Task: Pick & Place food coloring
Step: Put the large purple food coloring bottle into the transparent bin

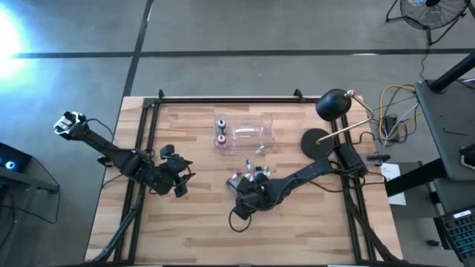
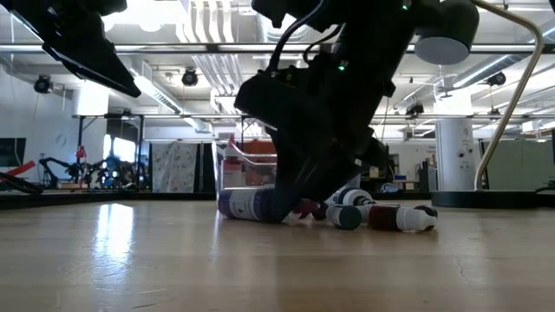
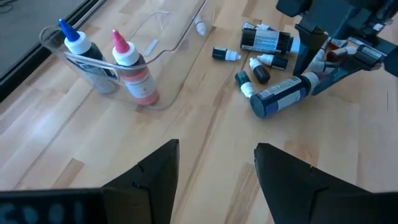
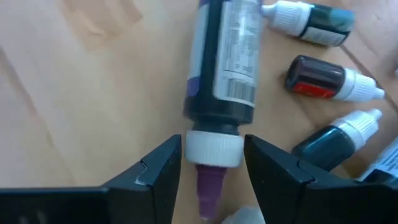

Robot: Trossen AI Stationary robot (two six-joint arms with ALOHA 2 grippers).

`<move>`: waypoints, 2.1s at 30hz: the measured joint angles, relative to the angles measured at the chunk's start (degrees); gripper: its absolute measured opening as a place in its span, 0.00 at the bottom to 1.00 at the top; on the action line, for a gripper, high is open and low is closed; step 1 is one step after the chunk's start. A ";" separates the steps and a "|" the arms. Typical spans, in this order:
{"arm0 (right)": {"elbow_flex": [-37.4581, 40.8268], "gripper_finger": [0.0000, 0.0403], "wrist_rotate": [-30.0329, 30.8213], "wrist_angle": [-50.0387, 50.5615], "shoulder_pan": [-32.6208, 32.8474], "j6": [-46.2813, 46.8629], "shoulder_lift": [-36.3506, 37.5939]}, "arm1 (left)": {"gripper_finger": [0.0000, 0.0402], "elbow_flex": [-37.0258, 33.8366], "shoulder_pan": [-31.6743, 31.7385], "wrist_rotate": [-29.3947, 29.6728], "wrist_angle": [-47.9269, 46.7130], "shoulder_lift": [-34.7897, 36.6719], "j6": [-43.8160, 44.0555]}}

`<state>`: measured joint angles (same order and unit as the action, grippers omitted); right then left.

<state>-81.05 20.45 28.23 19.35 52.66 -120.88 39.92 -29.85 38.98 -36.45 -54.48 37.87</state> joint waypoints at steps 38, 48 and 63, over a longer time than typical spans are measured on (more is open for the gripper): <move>-9.74 0.28 -62.30 50.87 -2.65 9.11 6.60 | 0.46 0.00 0.00 5.76 0.04 -0.04 1.61; 2.58 0.29 -73.15 49.73 2.77 11.50 6.51 | 0.46 0.00 0.00 6.03 0.04 -0.04 1.57; 4.81 0.38 -70.08 44.45 3.09 12.36 6.49 | 0.46 0.00 0.00 5.92 0.04 -0.04 1.56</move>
<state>-76.24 -49.62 72.67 22.44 65.01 -114.39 39.92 -29.85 44.91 -36.40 -54.52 39.43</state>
